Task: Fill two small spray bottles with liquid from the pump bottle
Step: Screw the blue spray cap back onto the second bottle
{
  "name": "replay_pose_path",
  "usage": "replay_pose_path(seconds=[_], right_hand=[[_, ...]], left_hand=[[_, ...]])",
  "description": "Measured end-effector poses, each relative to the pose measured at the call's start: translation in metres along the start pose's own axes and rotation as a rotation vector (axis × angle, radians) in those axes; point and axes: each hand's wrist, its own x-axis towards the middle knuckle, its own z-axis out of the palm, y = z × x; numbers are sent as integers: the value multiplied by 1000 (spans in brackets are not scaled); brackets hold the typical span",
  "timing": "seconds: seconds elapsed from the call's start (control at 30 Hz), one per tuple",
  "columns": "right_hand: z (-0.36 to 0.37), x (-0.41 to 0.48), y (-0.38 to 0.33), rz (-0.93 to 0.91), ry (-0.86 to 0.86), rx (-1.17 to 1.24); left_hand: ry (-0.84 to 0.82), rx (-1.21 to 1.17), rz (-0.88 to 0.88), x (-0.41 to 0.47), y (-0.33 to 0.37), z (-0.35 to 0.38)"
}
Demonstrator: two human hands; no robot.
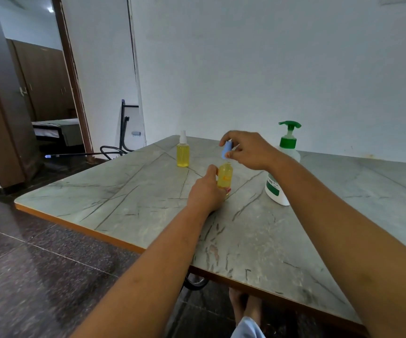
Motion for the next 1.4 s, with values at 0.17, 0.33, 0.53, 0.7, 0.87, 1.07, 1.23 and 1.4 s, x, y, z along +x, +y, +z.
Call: replay_pose_path(seconds=[0.17,0.33,0.53,0.7,0.87,1.07,1.23,1.4], right_hand=[[15,-5,15,41,33,209],[19,-10,16,14,20,291],[24,-10,15,0,125,202],[34,-9,16,59,142,276],[31,-10,22,88,5,522],[28,-13,23,88,136,404],[36,-12,17,83,165,337],[40,-11,19,76,25,444]], left_hand=[[3,-29,-12,3,-2,2],[8,-59,-24,3,-1,2],[15,-63,-17,0,1,1],[9,-43,-5,-1,1,0],[11,-18,-6,1,1,2],[8,-32,-5,-1,2,1],[7,-6,-10,-1,2,1],[17,1,-4,-2,2,2]])
